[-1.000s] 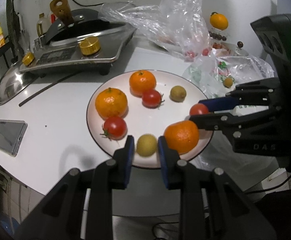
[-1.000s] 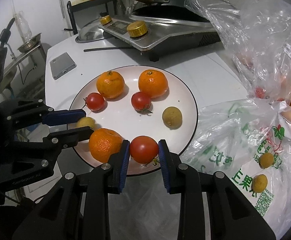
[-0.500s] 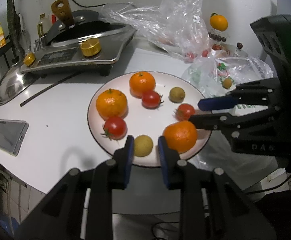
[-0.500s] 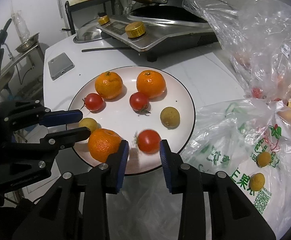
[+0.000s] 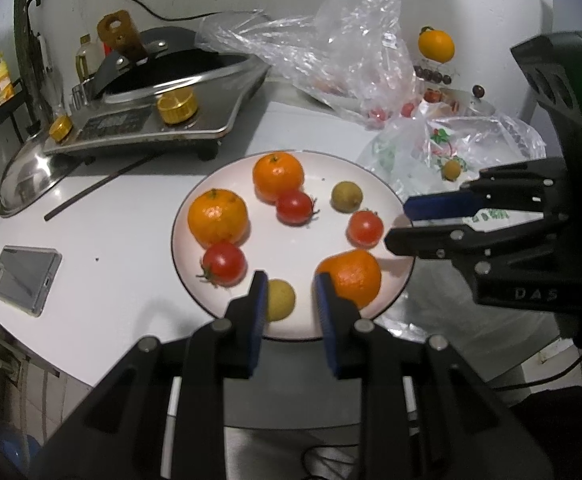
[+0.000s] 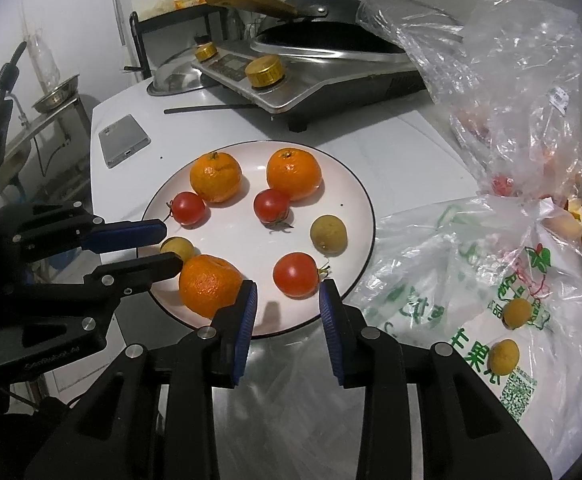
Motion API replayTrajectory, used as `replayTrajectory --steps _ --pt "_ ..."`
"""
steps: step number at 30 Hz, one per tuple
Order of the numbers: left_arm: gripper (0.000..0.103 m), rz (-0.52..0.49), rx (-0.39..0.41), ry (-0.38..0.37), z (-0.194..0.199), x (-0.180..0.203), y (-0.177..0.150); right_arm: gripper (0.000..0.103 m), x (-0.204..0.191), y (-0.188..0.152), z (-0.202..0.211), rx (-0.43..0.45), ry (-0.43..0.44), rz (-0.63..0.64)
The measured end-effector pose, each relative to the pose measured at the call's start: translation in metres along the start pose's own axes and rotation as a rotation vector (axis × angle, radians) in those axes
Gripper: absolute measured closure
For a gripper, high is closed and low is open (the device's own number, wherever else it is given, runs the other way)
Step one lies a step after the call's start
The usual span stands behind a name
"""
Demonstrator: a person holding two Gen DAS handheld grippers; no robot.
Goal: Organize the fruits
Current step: 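Lower the yellow fruit onto the plate and open the left gripper, then move both open grippers back over the yellow fruits on the bag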
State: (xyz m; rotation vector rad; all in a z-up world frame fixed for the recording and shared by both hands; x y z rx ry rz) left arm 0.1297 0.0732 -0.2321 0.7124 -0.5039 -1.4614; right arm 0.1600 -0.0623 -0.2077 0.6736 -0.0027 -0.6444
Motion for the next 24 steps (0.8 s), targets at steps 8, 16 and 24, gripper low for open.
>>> replayTrajectory --steps 8,16,24 --pt "0.070 -0.016 0.006 0.014 0.004 0.011 0.005 0.069 0.004 -0.004 0.016 0.030 0.001 -0.008" --pt "0.068 -0.042 0.015 0.014 0.009 0.031 0.012 0.069 0.017 -0.013 0.033 0.060 -0.005 -0.032" --pt "0.058 -0.067 0.027 0.005 0.014 0.054 0.019 0.069 0.036 -0.024 0.050 0.090 -0.015 -0.062"
Point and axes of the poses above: each gripper's, at about its wrist camera, not at the fingertips, and z roughly against the way its jaws point, x to its right, y to its top, the point moved 5 cm from there along -z, roughly the way its jaws point, and after that the axes turned 11 degrees about y, right-handed, at the moved point
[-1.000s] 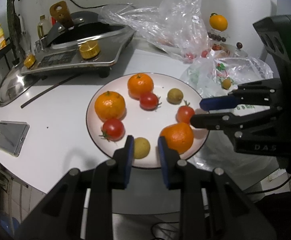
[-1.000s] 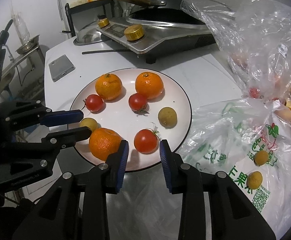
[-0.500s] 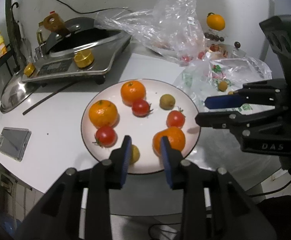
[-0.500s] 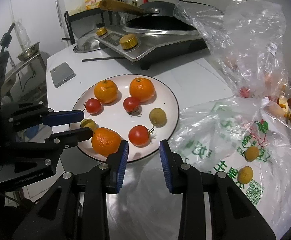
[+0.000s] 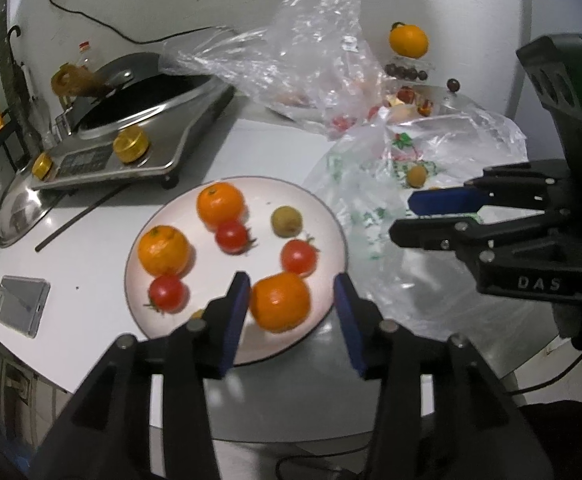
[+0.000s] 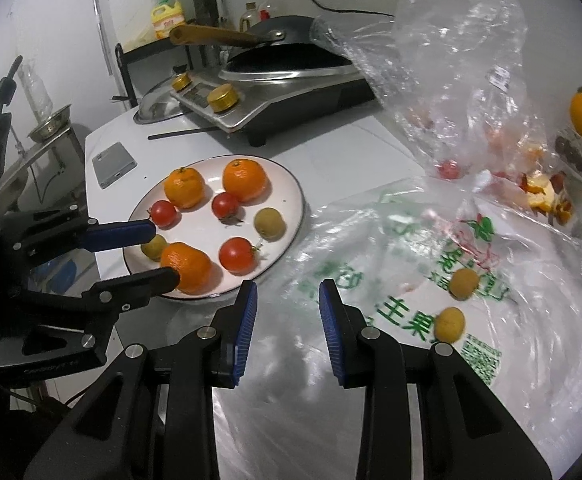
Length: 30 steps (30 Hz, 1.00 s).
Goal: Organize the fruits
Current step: 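Move both open grippers back over the yellow fruits on the bag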
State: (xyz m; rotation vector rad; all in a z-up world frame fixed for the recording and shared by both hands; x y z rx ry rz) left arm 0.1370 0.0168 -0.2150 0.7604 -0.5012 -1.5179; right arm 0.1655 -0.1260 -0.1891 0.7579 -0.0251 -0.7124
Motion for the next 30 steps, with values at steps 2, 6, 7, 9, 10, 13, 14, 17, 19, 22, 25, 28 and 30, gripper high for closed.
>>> replayTrajectory --steps 2,6,7,9,10,13,14,17,19,22,25,28,30 --pt "0.055 -0.011 0.002 -0.003 0.001 0.007 0.002 0.069 0.005 -0.003 0.004 0.006 -0.003 -0.008" --pt "0.051 -0.021 0.008 -0.003 0.002 0.017 0.005 0.069 0.014 -0.008 0.012 0.016 -0.006 -0.025" --pt "0.051 -0.024 0.009 -0.002 0.003 0.019 0.005 0.069 0.016 -0.010 0.014 0.017 -0.007 -0.029" --pt "0.051 -0.029 0.008 -0.001 0.003 0.023 0.007 0.069 0.022 -0.013 0.018 0.021 -0.009 -0.036" --pt "0.051 -0.033 0.008 0.000 0.003 0.025 0.007 0.069 0.024 -0.015 0.019 0.022 -0.011 -0.039" --pt "0.051 -0.044 0.005 0.001 0.003 0.032 0.009 0.069 0.032 -0.019 0.024 0.029 -0.014 -0.052" --pt "0.051 -0.048 0.004 0.001 0.002 0.034 0.009 0.069 0.035 -0.020 0.026 0.033 -0.015 -0.057" --pt "0.051 -0.063 0.000 0.003 0.002 0.042 0.010 0.069 0.042 -0.024 0.031 0.041 -0.018 -0.070" --pt "0.051 -0.074 -0.001 -0.001 0.002 0.048 0.011 0.069 0.047 -0.026 0.034 0.046 -0.018 -0.080" --pt "0.051 -0.089 -0.004 -0.007 0.000 0.057 0.014 0.069 0.055 -0.032 0.038 0.052 -0.020 -0.095" --pt "0.051 -0.102 -0.007 -0.012 -0.002 0.066 0.016 0.069 0.064 -0.037 0.042 0.055 -0.024 -0.110" --pt "0.051 -0.119 -0.013 -0.017 -0.005 0.075 0.017 0.069 0.073 -0.041 0.045 0.061 -0.025 -0.126" --pt "0.051 -0.129 -0.017 -0.021 -0.007 0.082 0.019 0.069 0.079 -0.044 0.048 0.067 -0.027 -0.137"
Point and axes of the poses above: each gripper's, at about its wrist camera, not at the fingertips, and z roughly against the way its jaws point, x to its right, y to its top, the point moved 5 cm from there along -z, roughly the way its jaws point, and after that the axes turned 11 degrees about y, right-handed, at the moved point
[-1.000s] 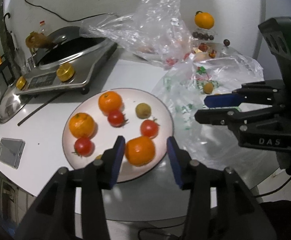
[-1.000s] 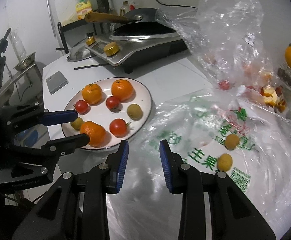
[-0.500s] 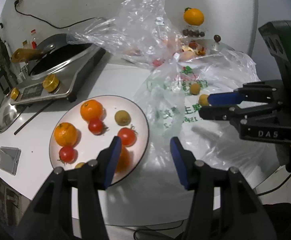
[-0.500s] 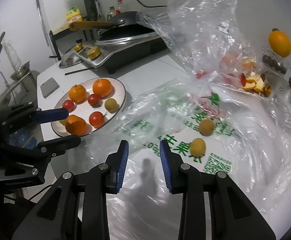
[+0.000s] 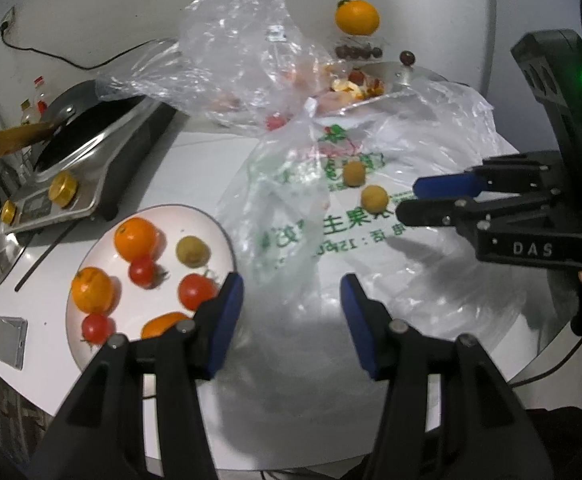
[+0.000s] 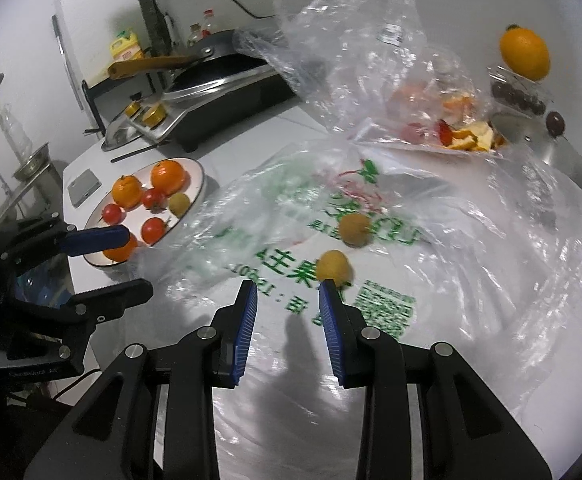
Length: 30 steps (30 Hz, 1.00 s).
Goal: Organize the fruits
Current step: 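Move both open grippers back over the yellow fruits on the bag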
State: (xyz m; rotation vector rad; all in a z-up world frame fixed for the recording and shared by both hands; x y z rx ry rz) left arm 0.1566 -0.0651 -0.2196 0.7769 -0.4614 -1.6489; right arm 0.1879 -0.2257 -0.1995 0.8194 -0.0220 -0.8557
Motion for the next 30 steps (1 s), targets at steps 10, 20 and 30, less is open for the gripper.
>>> replayTrajectory --steps 10,20,30 --pt "0.051 -0.031 0.000 -0.021 -0.008 0.027 0.015 0.069 0.024 -0.007 0.011 0.013 -0.002 -0.032" --pt "0.051 -0.053 -0.001 -0.027 -0.017 0.045 0.027 0.069 0.047 -0.010 0.017 0.026 0.011 -0.057" --pt "0.051 -0.080 -0.003 -0.027 -0.031 0.060 0.042 0.069 0.067 -0.011 0.019 0.030 0.018 -0.084"
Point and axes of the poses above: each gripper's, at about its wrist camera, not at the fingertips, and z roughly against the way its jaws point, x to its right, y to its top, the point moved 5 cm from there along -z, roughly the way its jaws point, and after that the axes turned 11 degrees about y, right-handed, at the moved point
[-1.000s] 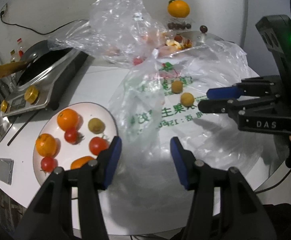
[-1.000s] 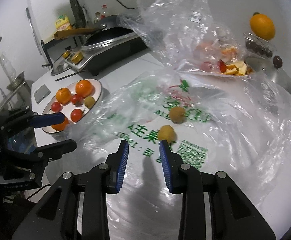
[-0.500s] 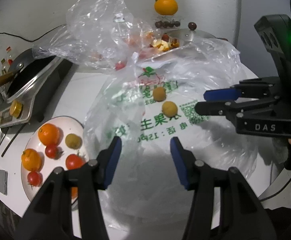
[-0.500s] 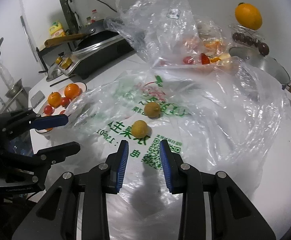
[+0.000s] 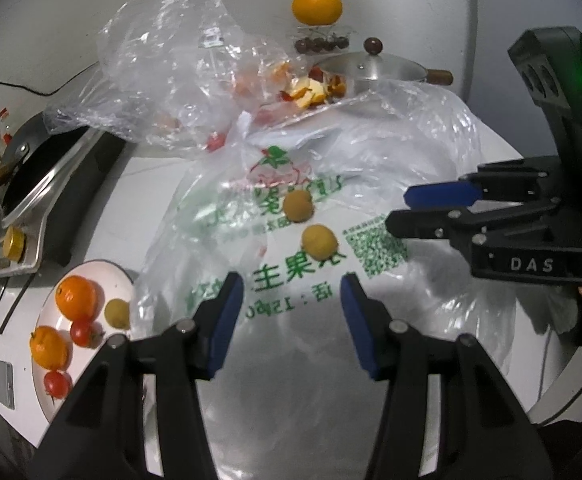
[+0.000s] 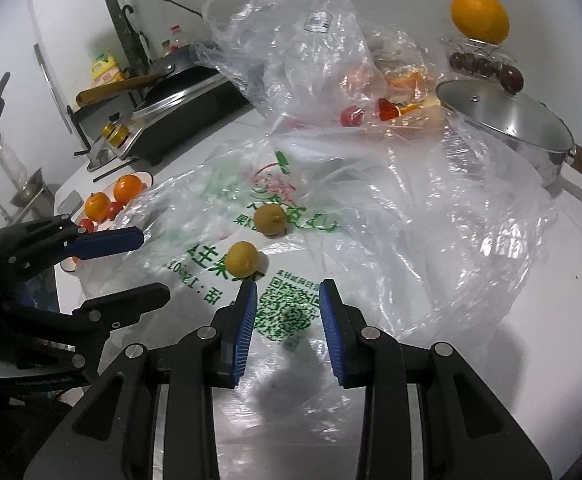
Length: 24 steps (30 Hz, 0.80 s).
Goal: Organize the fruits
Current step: 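Move both open grippers back over the yellow fruits on the bag, then grasp a small yellow fruit on the bag with the left gripper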
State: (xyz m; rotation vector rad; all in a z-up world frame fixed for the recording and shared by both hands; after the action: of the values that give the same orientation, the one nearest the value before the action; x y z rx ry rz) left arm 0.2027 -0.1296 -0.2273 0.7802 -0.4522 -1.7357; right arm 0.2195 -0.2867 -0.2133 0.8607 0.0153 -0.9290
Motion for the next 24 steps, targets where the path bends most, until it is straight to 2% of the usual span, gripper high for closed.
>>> replayTrajectory --steps 24 --pt "0.051 -0.006 -0.018 -0.040 -0.043 0.020 0.027 0.069 0.024 0.005 -0.001 0.002 0.011 -0.030"
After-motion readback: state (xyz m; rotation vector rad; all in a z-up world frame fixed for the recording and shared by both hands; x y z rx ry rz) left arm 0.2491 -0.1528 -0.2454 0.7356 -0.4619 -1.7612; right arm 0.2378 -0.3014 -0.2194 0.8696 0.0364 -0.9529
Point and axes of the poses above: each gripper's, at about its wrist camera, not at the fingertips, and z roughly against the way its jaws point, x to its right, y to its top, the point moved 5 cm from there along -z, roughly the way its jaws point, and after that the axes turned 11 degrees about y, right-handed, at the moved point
